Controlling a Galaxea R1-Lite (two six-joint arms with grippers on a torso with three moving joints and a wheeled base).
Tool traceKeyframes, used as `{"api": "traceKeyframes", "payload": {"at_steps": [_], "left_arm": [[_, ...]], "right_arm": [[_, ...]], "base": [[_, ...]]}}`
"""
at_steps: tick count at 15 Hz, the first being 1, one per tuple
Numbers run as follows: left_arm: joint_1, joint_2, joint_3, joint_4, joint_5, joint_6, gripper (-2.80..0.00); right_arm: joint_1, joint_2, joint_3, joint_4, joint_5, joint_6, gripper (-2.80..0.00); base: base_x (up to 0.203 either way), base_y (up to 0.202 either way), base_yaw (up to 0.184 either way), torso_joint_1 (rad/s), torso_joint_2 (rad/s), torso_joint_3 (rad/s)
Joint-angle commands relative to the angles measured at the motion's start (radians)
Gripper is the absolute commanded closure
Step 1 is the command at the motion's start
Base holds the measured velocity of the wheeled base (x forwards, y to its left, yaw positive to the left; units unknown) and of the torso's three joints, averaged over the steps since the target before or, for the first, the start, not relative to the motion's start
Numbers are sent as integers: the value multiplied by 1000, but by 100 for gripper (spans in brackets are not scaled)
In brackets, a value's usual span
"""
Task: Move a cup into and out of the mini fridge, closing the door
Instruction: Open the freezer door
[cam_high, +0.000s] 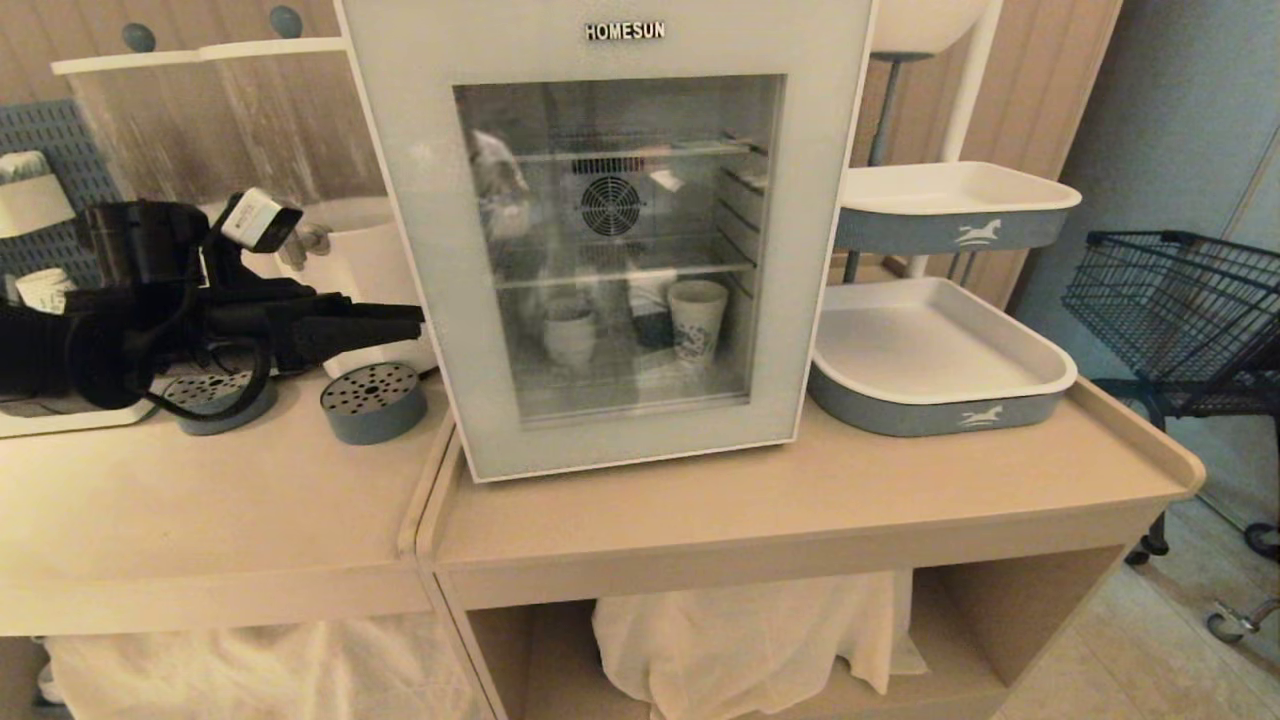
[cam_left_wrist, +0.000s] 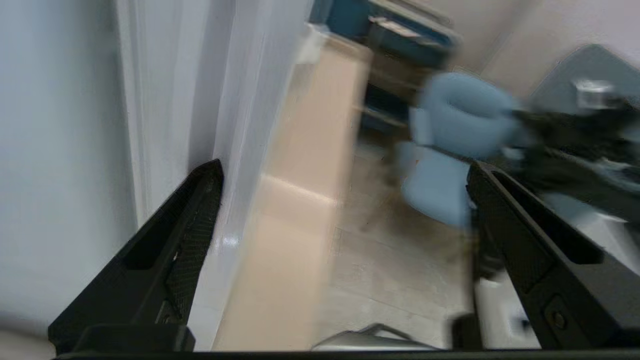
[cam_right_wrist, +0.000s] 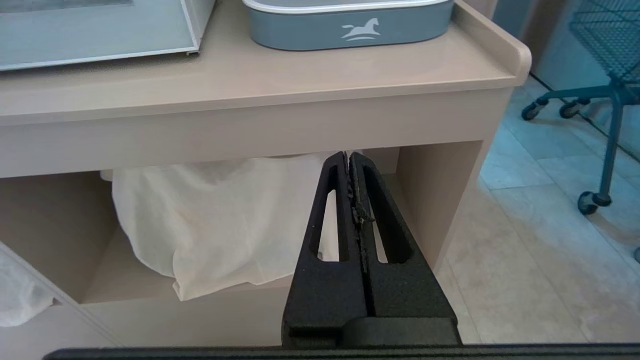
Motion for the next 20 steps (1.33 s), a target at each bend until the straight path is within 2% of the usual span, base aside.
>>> {"api": "traceKeyframes", "payload": {"at_steps": [1,6,12,16,20], "left_arm": [[-11,-52,22,-4,-4,0,-280],[-43,-130,76,1,-4,0,-280],[-111,-287,203,1,-1,0,-280],[-208,-419,307,2,5,-9,-280],[-361,-531,410,3,23,-50,-280]], "right_arm": [[0,1,0,0,0,0,0],[0,1,0,0,0,0,0],[-1,1,0,0,0,0,0],[0,1,0,0,0,0,0],[0,1,0,0,-1,3,0]], "base": [[0,0,0,0,0,0],[0,0,0,0,0,0],[0,0,0,0,0,0],[0,0,0,0,0,0],[0,0,0,0,0,0]]}}
